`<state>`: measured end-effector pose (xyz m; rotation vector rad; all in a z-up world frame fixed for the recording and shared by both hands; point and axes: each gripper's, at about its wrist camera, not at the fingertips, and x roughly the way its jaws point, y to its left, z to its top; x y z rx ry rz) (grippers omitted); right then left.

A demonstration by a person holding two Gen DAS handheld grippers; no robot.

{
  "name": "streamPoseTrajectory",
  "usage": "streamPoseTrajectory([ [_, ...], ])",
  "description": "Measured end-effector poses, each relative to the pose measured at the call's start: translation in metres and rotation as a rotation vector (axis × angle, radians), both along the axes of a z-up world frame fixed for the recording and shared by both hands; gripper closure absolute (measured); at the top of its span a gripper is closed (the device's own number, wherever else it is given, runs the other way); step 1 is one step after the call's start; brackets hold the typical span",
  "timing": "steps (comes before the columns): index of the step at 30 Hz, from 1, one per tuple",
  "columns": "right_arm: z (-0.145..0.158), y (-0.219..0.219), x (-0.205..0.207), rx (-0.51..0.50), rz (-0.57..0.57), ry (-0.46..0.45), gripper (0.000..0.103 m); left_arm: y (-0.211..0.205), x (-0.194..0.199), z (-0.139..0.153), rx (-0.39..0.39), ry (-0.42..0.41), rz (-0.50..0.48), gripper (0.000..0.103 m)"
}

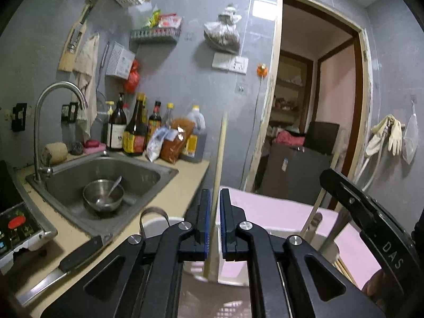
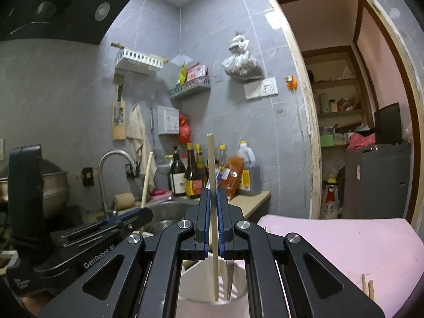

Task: Organize utensils
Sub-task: 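Lower both chopsticks into the white holder and open both tools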

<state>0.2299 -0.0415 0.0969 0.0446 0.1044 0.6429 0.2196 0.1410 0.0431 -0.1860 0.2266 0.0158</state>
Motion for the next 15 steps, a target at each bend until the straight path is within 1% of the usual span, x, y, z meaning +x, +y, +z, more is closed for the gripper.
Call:
streamPoseTrajectory([
  [2,0.001,-0.002,-0.001,-0.004,0.002,0.01,0.097,-0.002,-0.004,0.001,-0.011,0.005,-0.019,0.09],
  [4,0.002,-0.004,-0.003,-0.012,0.004,0.004,0.095,-0.004,-0.009,0.003,-0.021,-0.002,-0.027,0.076],
  [8,0.006,-0.01,-0.009,-0.014,0.009,-0.01,0.093,-0.013,-0.019,0.013,-0.013,-0.021,-0.035,0.076],
  [11,0.012,-0.021,-0.013,0.007,0.003,-0.024,0.081,-0.018,-0.023,0.022,-0.008,-0.033,-0.042,0.073],
  [13,0.019,-0.031,-0.016,0.016,-0.006,-0.038,0.081,-0.022,-0.027,0.029,-0.004,-0.045,-0.042,0.071],
  [15,0.025,-0.041,-0.019,0.007,-0.015,-0.047,0.075,-0.027,-0.029,0.034,0.002,-0.053,-0.044,0.071],
])
